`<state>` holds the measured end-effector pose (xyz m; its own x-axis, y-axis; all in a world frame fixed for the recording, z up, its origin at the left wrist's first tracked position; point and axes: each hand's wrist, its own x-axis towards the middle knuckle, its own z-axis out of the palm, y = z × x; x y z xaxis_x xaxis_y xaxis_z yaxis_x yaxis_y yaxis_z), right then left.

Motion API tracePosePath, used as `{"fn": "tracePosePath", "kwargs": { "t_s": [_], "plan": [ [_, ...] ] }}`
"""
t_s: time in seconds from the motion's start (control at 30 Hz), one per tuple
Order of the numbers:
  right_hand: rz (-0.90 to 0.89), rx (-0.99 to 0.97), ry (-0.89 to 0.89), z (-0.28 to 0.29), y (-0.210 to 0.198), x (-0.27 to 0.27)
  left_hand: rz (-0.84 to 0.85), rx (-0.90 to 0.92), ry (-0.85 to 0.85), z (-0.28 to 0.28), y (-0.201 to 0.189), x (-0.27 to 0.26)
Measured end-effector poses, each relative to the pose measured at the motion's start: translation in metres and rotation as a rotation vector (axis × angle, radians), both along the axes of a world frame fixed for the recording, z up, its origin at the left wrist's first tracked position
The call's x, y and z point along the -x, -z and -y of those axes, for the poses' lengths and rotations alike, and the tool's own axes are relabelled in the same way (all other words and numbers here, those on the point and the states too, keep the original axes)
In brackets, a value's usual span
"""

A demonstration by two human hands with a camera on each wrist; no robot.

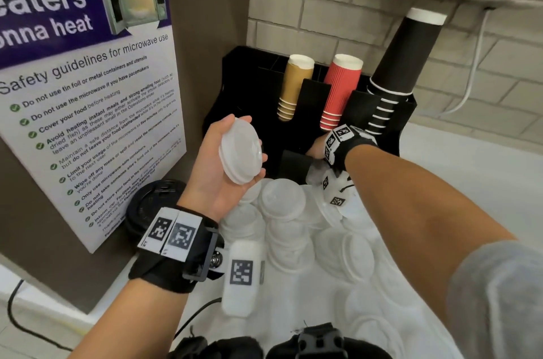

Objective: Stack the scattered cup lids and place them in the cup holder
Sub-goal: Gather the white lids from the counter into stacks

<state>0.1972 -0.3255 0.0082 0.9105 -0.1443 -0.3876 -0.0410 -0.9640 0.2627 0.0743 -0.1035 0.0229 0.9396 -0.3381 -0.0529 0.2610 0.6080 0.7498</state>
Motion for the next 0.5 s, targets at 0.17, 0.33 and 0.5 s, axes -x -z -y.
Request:
{"fn": "tracePosePath", "kwargs": {
  "t_s": [0.17,0.33,0.5],
  "plan": [
    [-0.04,0.158,-0.088,0.008,0.024,-0.007,0.029,-0.003,-0.009,0.003,-0.003,-0.005],
    [-0.035,0.129,-0.058,0.006,0.016,-0.004,0.046,-0.013,-0.015,0.0,0.0,-0.003],
    [-0.014,0.073,-0.033,0.011,-0.008,-0.001,0.049,-0.015,-0.016,0.0,0.004,0.0]
  ]
}}
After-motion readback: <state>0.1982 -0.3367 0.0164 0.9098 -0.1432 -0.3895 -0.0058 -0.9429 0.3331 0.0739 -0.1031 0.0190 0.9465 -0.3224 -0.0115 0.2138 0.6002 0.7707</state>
